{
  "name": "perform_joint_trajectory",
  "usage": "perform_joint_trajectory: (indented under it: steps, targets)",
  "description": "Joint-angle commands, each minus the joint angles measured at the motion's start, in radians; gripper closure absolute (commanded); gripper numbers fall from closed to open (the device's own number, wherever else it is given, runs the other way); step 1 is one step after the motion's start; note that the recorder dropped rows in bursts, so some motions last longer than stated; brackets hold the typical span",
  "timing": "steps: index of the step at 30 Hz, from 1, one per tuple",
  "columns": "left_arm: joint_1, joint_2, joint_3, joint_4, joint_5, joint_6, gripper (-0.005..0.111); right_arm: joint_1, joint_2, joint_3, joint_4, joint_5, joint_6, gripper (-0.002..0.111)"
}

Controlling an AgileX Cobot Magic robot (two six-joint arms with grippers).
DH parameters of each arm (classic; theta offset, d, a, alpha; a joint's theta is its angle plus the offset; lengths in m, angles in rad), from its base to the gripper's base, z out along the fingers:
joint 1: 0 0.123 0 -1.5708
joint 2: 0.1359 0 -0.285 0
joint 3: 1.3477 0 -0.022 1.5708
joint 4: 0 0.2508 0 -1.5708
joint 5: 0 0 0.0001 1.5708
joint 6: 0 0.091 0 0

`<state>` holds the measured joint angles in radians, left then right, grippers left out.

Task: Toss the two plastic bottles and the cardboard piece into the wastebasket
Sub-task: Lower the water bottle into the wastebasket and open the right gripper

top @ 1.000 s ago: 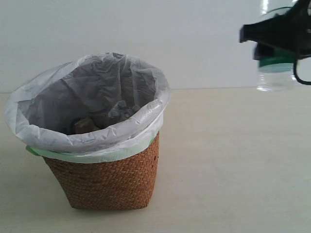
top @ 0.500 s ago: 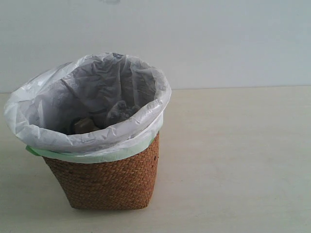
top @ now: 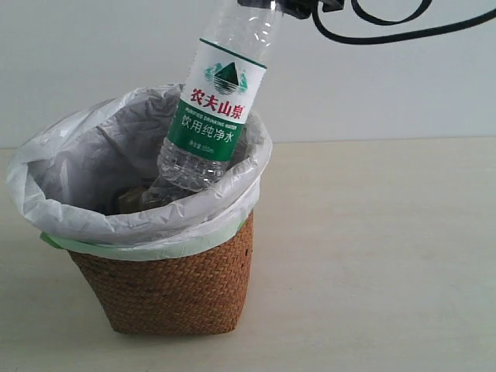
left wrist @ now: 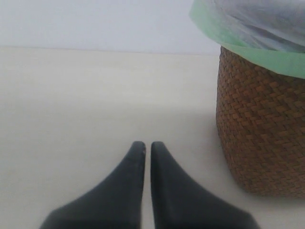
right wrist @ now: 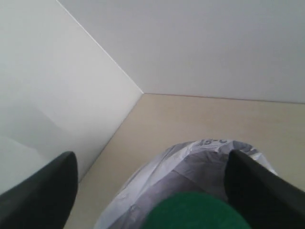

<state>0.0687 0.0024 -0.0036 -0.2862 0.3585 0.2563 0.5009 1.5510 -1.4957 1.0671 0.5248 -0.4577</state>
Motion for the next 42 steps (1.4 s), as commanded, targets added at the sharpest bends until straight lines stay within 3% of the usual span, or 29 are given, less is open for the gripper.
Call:
perform_joint_trajectory:
  steps: [1, 7, 14, 17, 23, 29, 34, 42]
  targets:
    - [0.003, -0.002, 0.004, 0.003, 0.001, 0.005, 0.103, -0.005, -0.005, -0.004, -0.061, -0.048, 0.018, 0.033]
    - [0.003, -0.002, 0.004, 0.003, 0.001, 0.005, 0.103, -0.003, 0.012, -0.007, 0.044, -0.058, 0.012, 0.033]
    - [0.003, -0.002, 0.004, 0.003, 0.001, 0.005, 0.103, -0.001, 0.102, -0.098, 0.399, 0.195, -0.257, 0.033]
    - [0.003, -0.002, 0.004, 0.003, 0.001, 0.005, 0.103, -0.004, 0.104, -0.124, 0.407, 0.2, -0.282, 0.033]
    - [0.003, -0.002, 0.004, 0.003, 0.001, 0.005, 0.103, -0.003, 0.019, -0.124, 0.324, 0.002, -0.285, 0.033]
    - [0.003, -0.002, 0.004, 0.003, 0.001, 0.005, 0.103, -0.001, 0.044, -0.219, 0.412, 0.105, -0.314, 0.033]
    - [0.003, -0.002, 0.004, 0.003, 0.001, 0.005, 0.103, -0.003, 0.026, -0.251, 0.239, 0.061, -0.249, 0.033]
    - [0.003, -0.002, 0.004, 0.003, 0.001, 0.005, 0.103, -0.003, -0.017, -0.251, -0.323, 0.064, 0.121, 0.033]
